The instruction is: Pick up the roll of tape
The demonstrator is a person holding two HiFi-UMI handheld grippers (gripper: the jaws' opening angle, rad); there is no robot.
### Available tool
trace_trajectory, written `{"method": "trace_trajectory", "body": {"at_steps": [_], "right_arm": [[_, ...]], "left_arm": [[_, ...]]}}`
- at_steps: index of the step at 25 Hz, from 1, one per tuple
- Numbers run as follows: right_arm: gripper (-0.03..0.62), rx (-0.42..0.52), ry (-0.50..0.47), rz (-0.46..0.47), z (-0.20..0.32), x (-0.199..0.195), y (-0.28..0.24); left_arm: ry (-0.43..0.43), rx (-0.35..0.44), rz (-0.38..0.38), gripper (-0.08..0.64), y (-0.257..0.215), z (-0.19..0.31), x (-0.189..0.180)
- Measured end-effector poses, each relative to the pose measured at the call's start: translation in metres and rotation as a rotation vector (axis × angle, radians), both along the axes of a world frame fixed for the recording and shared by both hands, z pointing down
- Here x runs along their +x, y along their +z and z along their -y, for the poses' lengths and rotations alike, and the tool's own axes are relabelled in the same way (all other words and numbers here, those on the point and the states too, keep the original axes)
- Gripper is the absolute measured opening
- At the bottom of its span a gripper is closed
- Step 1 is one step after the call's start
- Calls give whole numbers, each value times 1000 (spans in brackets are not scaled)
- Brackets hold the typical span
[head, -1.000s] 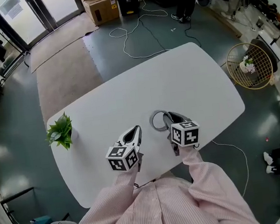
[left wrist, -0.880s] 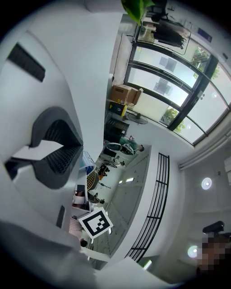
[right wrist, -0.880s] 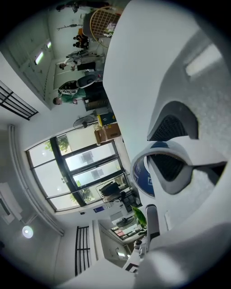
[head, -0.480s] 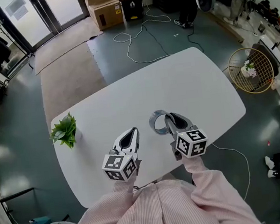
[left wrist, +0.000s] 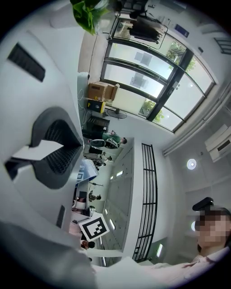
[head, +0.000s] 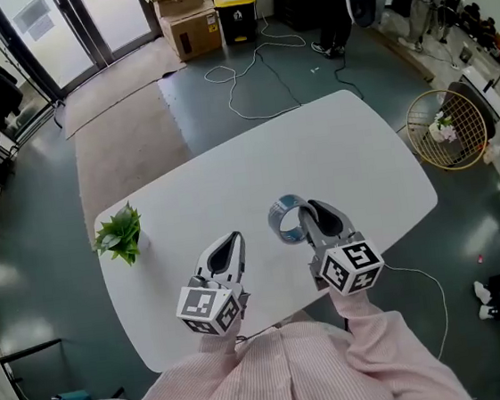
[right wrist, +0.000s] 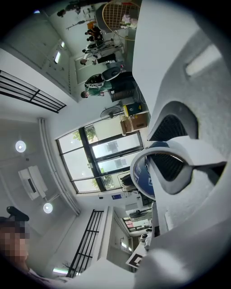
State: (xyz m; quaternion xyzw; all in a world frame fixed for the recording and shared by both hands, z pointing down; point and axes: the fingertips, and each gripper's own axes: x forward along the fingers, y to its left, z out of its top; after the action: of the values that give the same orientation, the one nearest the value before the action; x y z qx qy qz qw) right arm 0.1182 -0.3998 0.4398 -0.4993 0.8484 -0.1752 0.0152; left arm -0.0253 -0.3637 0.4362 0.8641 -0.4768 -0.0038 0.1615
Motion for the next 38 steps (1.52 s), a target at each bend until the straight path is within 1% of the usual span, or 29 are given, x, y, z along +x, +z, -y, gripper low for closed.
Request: {"method": "trace_trajectory", "body": {"at_steps": [5,9,13,20,25,38], "right_arm": [[83,55,14,18,-10,1,-21],[83,102,18,11,-17,1,-33],[83,128,25,6,-19,1,-41],[73,134,25,-5,-21,-1,-42],[72,136,29,-18,-25,-2,-43],[72,129,21,-26,-25,-5,-41]], "left_arm": [[-7,34,-6,0,-14,-7,-7],[-16,60,-6,0,-22,-11,-11],[-26,82,-6,0,-27,-12,-16],[-39,91,7,0,-27,-14,-21],[-43,77,33,0,-23,-18,-26],[-56,71,38,0,-23,-20,-32]]}}
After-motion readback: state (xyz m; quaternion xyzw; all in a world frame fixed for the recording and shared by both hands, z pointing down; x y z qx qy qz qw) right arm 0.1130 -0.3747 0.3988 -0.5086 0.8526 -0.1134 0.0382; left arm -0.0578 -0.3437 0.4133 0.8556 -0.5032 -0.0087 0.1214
